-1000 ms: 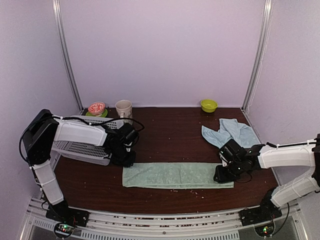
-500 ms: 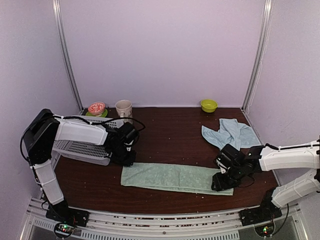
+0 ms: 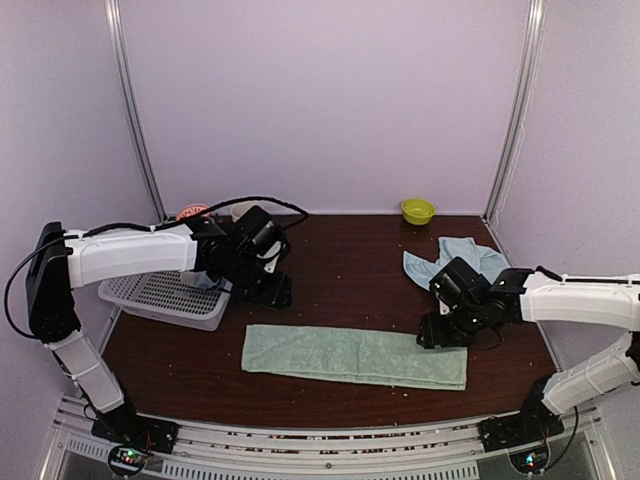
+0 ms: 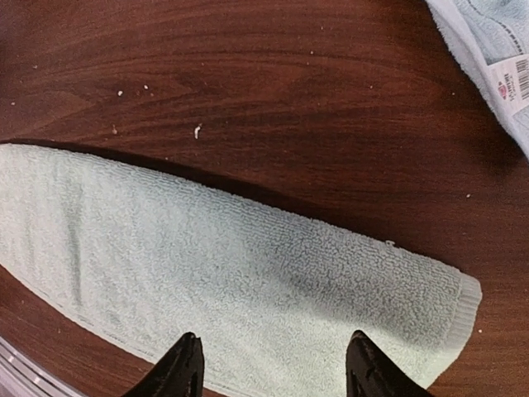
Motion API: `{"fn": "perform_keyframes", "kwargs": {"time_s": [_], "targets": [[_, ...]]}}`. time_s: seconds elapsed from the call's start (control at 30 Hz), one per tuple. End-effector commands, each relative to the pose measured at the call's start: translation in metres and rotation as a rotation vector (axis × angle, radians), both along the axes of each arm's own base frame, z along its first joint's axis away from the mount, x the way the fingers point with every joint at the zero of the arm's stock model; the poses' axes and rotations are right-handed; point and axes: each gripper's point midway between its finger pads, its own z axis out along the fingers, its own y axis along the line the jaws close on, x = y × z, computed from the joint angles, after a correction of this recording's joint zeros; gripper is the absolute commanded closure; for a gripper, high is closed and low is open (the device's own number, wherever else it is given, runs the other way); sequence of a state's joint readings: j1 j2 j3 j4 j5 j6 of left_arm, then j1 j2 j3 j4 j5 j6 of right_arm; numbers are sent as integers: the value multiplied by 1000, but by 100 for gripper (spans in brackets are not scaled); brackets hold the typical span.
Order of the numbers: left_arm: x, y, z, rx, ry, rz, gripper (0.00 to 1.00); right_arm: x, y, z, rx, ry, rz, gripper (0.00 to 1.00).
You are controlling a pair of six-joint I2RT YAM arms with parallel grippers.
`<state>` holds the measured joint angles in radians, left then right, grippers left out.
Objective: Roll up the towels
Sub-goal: Pick up the towel from the center of the board.
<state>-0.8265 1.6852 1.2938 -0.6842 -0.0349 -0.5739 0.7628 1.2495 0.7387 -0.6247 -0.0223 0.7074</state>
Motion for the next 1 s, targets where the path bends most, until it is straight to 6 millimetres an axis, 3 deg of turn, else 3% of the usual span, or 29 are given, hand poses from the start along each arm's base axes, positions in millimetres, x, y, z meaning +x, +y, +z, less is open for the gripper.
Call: {"fn": "perform_keyframes", "kwargs": {"time_s": [0.0,0.3,0.57,0.7,0.87,0.97], "targets": [[-27,-22,-9,10,31,-123,50,6,1,-22,-27,22,-9,42],[-43,-25,-47,7,99,-156,64,12,-17,-53,-205,131,63,47],[-55,-9,-97,94,177,-149,76,32,-25,-62,-253,174,37,47],[-63,-2,-108,99,199,-132,84,40,-17,-47,-206,147,22,44],[-72,3,-114,81,213,-92,94,44,-13,1,-95,50,-51,40],[-77,5,-116,71,217,-67,97,37,-21,20,-9,-15,-144,39]]}}
